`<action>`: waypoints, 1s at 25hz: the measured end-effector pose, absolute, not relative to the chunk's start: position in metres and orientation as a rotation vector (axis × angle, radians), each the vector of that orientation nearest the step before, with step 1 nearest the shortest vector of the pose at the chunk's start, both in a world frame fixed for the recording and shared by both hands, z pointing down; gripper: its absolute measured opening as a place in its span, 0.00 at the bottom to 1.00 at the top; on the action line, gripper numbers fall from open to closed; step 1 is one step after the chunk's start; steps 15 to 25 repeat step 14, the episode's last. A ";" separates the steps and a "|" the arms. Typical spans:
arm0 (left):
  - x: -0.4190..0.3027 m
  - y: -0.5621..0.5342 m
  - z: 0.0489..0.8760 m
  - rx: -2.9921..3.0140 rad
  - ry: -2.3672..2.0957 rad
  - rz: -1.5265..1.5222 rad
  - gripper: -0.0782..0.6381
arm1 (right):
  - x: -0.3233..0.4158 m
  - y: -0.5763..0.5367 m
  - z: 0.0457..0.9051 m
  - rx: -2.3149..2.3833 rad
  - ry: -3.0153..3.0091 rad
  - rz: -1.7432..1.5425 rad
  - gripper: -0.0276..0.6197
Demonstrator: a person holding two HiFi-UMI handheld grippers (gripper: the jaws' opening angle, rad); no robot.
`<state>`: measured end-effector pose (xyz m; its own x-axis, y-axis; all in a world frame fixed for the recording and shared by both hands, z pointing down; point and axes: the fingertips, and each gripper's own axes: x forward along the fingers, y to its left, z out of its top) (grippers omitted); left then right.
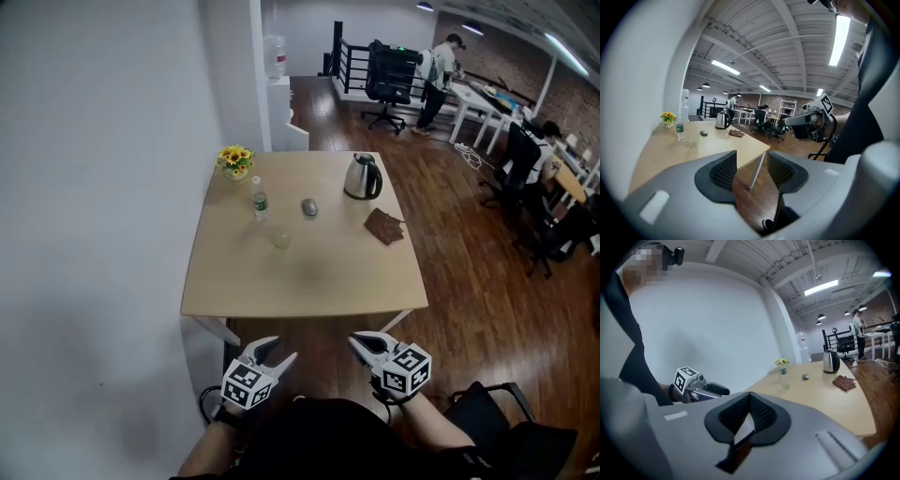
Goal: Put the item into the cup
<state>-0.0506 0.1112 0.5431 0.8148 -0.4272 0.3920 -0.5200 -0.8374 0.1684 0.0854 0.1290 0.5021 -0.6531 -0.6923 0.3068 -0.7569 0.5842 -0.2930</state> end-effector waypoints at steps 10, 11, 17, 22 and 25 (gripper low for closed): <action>-0.028 0.132 0.542 2.724 -0.716 0.498 0.39 | 0.104 0.153 0.493 1.184 -2.683 0.616 0.05; -0.028 0.133 0.543 2.724 -0.717 0.498 0.39 | 0.105 0.153 0.494 1.184 -2.683 0.616 0.05; -0.026 0.135 0.545 2.723 -0.725 0.491 0.39 | 0.109 0.156 0.495 1.178 -2.688 0.614 0.05; -0.026 0.135 0.545 2.723 -0.725 0.491 0.39 | 0.109 0.156 0.495 1.178 -2.688 0.614 0.05; -0.026 0.135 0.545 2.723 -0.725 0.491 0.39 | 0.109 0.156 0.495 1.178 -2.688 0.614 0.05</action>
